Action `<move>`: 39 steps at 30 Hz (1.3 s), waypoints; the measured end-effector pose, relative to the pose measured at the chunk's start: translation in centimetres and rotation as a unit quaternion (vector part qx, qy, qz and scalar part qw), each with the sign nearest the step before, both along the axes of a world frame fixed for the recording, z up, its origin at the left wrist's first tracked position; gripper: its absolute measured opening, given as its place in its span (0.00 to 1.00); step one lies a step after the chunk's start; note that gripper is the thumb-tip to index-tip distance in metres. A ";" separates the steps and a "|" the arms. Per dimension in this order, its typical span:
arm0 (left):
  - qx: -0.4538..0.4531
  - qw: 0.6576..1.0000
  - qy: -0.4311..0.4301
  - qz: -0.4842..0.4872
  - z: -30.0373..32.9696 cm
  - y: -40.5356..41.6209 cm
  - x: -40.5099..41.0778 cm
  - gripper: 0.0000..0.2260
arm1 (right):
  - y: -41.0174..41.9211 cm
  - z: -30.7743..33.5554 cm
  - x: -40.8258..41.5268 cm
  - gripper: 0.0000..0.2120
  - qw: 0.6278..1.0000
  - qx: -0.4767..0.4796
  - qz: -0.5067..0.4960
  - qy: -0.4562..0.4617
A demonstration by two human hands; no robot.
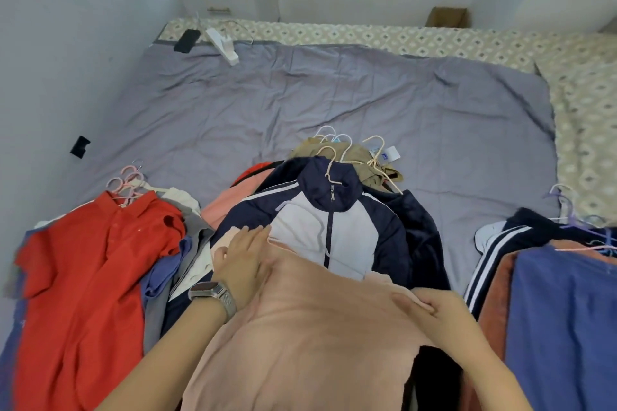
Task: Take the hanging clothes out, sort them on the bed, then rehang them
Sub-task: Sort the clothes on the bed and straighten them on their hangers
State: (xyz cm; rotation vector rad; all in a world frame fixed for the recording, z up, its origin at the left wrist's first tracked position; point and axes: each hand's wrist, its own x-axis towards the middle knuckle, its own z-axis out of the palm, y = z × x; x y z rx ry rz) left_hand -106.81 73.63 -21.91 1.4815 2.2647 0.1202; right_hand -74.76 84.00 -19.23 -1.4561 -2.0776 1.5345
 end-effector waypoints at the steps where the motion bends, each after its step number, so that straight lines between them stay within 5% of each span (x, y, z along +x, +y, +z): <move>1: 0.000 1.000 0.011 0.001 0.4 -0.2 0.4 0.22 | -0.4 1.4 0.1 0.29 1.000 0.007 -0.011 0.003; 6: 0.053 0.998 -0.008 -0.027 4.1 -3.8 1.4 0.19 | -3.2 5.9 0.8 0.32 0.988 0.097 -0.099 -0.069; 9: 0.119 0.991 -0.067 -0.016 6.0 -8.1 1.6 0.16 | -7.1 8.3 0.1 0.24 0.971 0.159 -0.147 -0.101; 14: 0.220 0.970 -0.104 0.007 9.7 -16.6 -0.4 0.13 | -15.7 11.3 -2.7 0.09 0.970 0.162 -0.179 -0.024; 22: 0.223 0.972 -0.030 0.069 13.9 -33.9 -4.9 0.15 | -30.4 13.0 -9.4 0.07 0.976 0.162 -0.139 0.040; 29: 0.268 0.937 -0.024 0.222 18.0 -47.1 -8.2 0.13 | -39.2 15.9 -16.9 0.11 0.979 0.178 -0.064 0.082; 39: 0.317 0.904 0.015 0.288 23.0 -55.7 -7.9 0.15 | -44.2 20.1 -21.0 0.09 0.976 0.182 0.008 0.117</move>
